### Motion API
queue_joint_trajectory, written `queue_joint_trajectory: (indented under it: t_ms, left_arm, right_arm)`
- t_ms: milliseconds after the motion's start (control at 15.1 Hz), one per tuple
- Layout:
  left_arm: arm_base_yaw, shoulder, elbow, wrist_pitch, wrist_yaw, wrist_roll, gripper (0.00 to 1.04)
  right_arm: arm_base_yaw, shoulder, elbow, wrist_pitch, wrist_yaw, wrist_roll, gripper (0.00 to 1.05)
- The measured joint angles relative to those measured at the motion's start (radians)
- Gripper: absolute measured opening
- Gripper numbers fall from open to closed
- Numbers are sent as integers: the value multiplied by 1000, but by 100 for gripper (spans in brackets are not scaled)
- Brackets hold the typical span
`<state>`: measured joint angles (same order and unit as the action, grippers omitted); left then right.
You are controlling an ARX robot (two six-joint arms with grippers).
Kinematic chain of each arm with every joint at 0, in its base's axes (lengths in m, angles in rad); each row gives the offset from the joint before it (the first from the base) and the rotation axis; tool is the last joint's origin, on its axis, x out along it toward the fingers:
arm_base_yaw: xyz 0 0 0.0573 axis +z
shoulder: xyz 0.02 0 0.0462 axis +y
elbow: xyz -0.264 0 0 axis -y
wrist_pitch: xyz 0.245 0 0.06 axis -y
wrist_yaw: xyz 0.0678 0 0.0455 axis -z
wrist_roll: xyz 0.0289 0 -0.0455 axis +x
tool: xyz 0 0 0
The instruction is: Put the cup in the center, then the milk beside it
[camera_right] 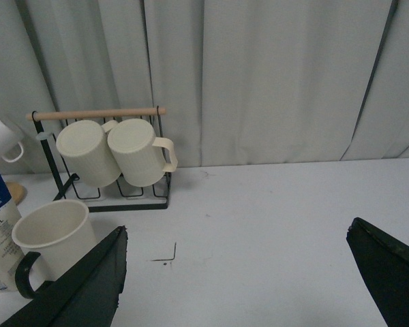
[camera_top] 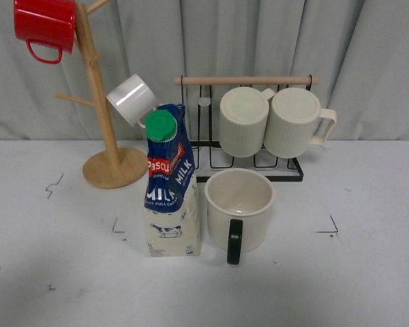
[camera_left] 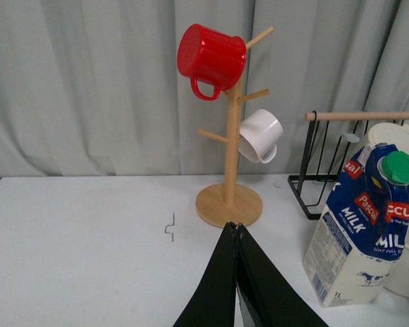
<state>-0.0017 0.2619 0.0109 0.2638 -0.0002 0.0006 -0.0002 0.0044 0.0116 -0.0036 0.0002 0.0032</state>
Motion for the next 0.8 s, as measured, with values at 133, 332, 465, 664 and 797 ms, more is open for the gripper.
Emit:
queue_joint_trajectory:
  t_ms: [133, 332, 465, 664, 797]
  left_arm:
    - [0, -37, 0, -38, 0, 0, 2]
    - [0, -89, 0, -89, 0, 0, 2]
    - [1, -240, 1, -277, 0, 0, 2]
    - [1, -254, 0, -272, 0, 0, 2]
    - [1, -254, 0, -267, 0, 0, 22]
  right_arm:
    - [0, 0, 0, 0, 0, 0, 98]
    - [0, 0, 0, 0, 0, 0, 98]
    - [0, 0, 0, 0, 0, 0, 98]
    - [0, 0, 0, 0, 0, 0, 98]
    - [0, 0, 0, 0, 0, 0, 98]
